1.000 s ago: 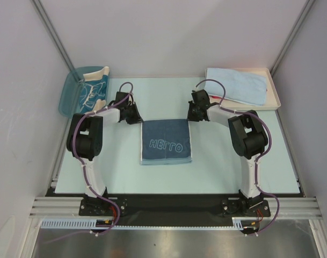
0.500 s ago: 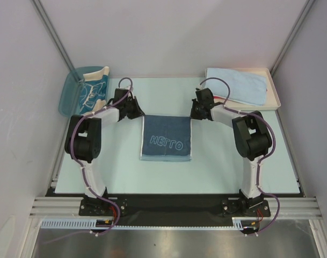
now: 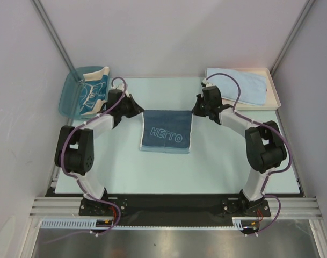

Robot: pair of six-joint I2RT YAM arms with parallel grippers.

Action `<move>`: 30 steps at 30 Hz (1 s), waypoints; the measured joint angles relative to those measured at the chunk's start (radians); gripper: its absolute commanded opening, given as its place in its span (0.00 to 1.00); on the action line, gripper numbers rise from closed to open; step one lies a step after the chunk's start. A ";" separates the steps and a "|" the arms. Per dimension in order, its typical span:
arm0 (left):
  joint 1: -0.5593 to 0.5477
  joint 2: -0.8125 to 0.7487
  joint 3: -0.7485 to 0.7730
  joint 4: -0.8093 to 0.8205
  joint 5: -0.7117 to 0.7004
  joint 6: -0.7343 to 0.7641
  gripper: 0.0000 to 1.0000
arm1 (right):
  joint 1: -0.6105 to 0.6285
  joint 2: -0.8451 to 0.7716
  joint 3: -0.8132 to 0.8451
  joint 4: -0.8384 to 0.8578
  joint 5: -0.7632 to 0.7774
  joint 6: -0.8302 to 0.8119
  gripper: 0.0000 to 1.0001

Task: Fold and stack the towels
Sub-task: Fold the towel

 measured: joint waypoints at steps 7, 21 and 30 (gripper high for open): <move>-0.004 -0.101 -0.196 0.045 -0.005 -0.048 0.00 | 0.043 -0.095 -0.162 0.021 0.003 0.022 0.00; -0.040 -0.267 -0.441 0.094 -0.039 -0.068 0.00 | 0.114 -0.238 -0.348 0.050 0.044 0.052 0.00; -0.054 -0.325 -0.482 0.093 -0.058 -0.068 0.00 | 0.150 -0.303 -0.425 0.050 0.063 0.071 0.00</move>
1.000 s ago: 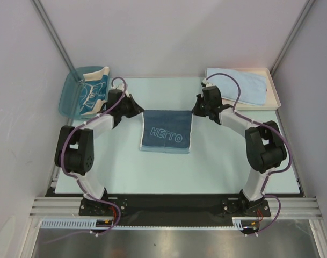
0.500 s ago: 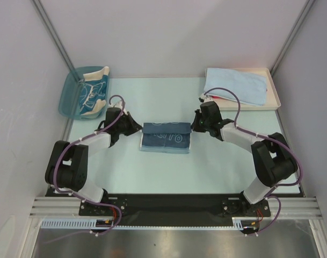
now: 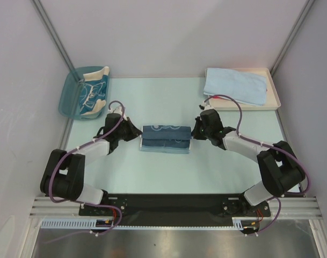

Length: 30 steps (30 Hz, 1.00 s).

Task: Fold and stack the towels
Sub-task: Fold the towel

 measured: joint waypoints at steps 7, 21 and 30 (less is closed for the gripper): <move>0.000 -0.044 -0.027 -0.002 -0.003 0.000 0.00 | 0.026 -0.066 -0.026 0.000 0.018 0.013 0.00; -0.011 -0.109 -0.077 -0.027 -0.002 0.003 0.00 | 0.069 -0.117 -0.113 0.001 0.024 0.045 0.00; -0.017 -0.121 -0.130 -0.027 -0.002 0.003 0.01 | 0.082 -0.122 -0.148 0.025 0.026 0.065 0.00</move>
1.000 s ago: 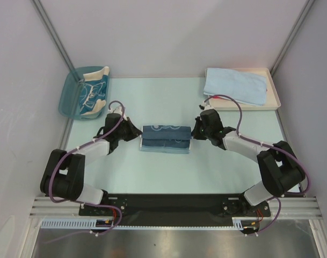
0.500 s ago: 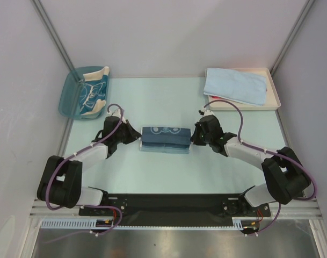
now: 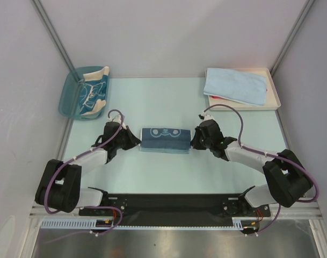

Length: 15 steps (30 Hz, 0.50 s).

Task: Fold and stack the towels
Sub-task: Fold the towel

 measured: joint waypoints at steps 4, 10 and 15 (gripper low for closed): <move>-0.003 0.000 -0.019 0.006 0.002 0.000 0.03 | 0.011 0.000 -0.025 0.014 0.000 0.012 0.06; -0.009 -0.014 -0.050 0.007 0.002 0.000 0.26 | 0.014 -0.007 -0.053 0.026 0.009 0.029 0.30; -0.011 -0.071 -0.063 -0.013 -0.002 0.002 0.30 | 0.014 -0.045 -0.062 0.019 0.015 0.039 0.46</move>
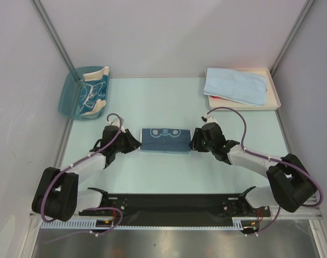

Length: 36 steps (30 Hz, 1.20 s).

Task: Fold and stack the towels
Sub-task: Fold the towel, then neatly place the folded towel into the bin

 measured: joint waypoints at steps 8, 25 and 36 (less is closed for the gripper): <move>0.000 -0.114 0.032 -0.103 -0.029 0.003 0.32 | -0.007 -0.039 0.008 -0.006 0.019 0.003 0.47; -0.098 -0.003 0.166 -0.132 -0.031 0.002 0.31 | -0.048 0.272 0.164 0.017 -0.003 0.038 0.58; -0.114 0.026 0.124 -0.105 -0.040 0.001 0.27 | 0.035 0.297 0.160 0.062 0.044 0.084 0.49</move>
